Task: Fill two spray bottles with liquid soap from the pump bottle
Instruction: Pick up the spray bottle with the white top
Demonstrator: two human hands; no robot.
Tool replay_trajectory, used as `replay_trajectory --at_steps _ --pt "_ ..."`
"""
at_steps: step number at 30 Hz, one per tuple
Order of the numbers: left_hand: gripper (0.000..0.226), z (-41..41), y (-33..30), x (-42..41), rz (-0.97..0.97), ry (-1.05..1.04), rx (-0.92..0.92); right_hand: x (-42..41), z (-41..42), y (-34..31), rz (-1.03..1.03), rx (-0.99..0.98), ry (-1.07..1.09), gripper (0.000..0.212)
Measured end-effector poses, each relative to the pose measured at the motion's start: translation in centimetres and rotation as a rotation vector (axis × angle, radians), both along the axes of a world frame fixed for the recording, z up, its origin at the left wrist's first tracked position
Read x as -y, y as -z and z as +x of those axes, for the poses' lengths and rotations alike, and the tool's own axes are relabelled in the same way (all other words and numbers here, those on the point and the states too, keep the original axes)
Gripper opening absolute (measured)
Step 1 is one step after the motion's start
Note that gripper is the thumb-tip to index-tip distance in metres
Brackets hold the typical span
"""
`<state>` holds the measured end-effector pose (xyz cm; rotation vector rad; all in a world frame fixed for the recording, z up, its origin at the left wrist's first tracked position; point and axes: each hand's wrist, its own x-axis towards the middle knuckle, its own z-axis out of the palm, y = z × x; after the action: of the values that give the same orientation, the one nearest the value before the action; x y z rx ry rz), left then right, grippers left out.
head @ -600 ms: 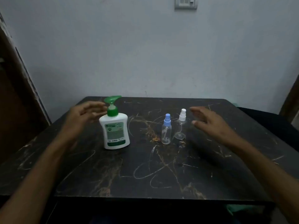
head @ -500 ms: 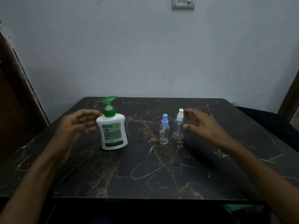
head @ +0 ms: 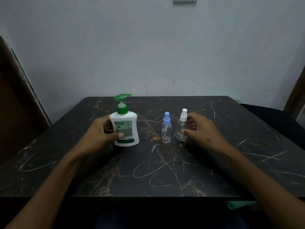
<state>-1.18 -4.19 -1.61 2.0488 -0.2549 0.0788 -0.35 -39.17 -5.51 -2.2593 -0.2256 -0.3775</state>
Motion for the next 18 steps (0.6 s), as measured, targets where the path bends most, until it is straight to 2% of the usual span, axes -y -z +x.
replay_trajectory --at_steps 9,12,14,16,18 --pt "0.059 0.0 0.3 1.1 -0.008 0.006 0.001 0.7 -1.8 -0.1 0.027 0.035 0.012 0.037" --pt "0.064 -2.0 0.1 0.7 0.080 -0.238 0.304 0.9 -3.5 -1.4 0.028 0.061 0.027 0.039" --pt "0.055 -4.7 -0.1 1.8 0.046 -0.349 0.550 0.5 -5.1 -2.2 0.015 0.096 0.027 0.039" --pt "0.044 -7.3 0.0 4.2 0.056 -0.257 0.619 -0.6 -6.9 -2.7 0.018 0.125 0.009 0.038" --pt "0.047 -8.9 0.7 6.9 0.093 -0.079 0.497 -2.1 -8.6 -2.8 0.017 0.118 -0.005 0.036"
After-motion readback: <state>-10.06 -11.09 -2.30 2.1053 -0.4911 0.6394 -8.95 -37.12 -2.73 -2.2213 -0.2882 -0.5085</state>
